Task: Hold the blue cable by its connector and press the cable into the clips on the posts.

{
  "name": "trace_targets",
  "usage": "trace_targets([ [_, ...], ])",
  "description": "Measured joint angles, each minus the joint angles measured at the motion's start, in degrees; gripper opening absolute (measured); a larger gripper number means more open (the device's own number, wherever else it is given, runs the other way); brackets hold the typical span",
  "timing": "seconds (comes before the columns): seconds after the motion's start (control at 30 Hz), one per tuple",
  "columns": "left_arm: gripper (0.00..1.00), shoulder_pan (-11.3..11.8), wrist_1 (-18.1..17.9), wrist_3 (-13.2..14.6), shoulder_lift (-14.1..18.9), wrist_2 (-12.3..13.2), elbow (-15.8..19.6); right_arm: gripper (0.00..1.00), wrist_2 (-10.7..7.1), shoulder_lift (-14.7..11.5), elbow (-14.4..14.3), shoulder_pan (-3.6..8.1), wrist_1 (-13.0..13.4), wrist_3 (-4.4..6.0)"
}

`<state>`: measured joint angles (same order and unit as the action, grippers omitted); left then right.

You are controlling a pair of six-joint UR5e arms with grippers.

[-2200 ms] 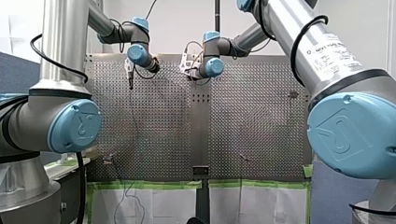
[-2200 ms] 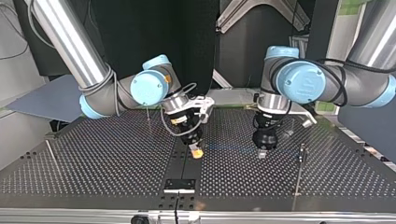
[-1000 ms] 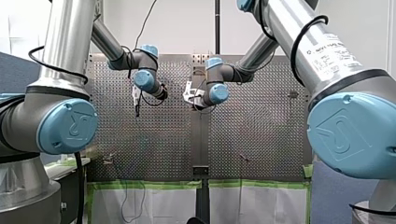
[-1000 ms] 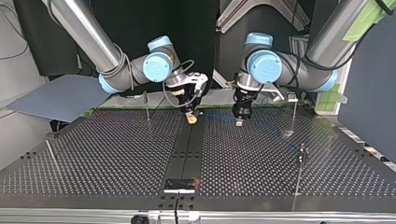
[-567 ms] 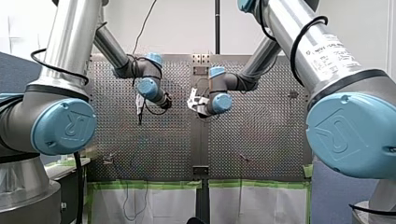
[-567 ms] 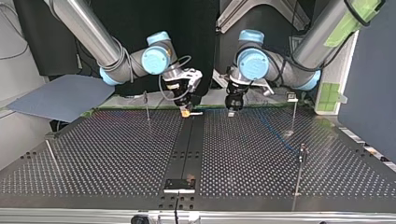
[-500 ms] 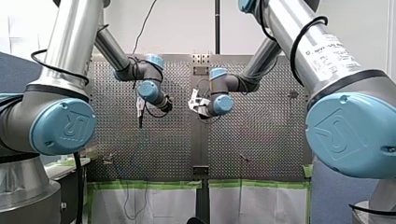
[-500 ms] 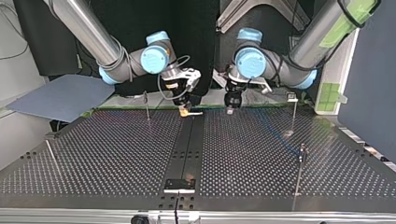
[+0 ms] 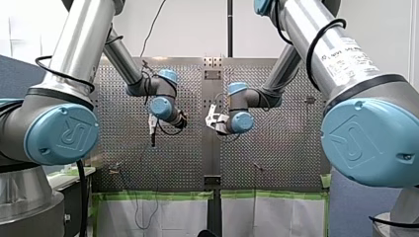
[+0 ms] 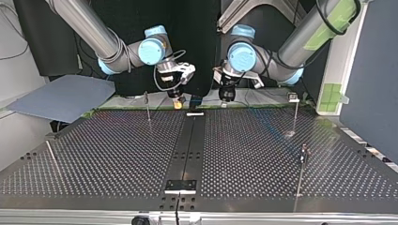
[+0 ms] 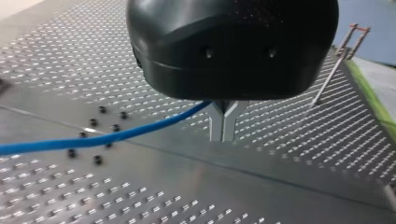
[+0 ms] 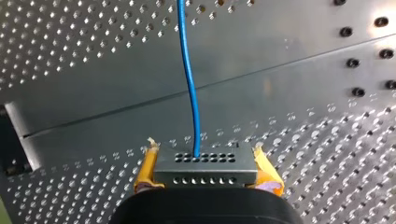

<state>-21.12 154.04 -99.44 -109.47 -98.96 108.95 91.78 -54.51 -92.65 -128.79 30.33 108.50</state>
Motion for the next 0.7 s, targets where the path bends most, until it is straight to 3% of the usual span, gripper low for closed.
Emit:
trace_targets([
  [0.3,0.0,-4.1,-3.7,-2.1,-4.3,-3.4,0.1,0.0,1.8,2.9,-4.8,0.58,4.8,-3.43],
  [0.5,0.0,-6.0,-6.5,-2.9,-6.1,-4.0,0.6,0.0,2.31,6.0,-8.0,1.39,8.0,-3.72],
  [0.7,0.0,-6.5,-8.7,-1.5,-8.9,-4.0,0.8,0.0,2.4,8.1,-11.1,2.79,11.1,-4.19],
])
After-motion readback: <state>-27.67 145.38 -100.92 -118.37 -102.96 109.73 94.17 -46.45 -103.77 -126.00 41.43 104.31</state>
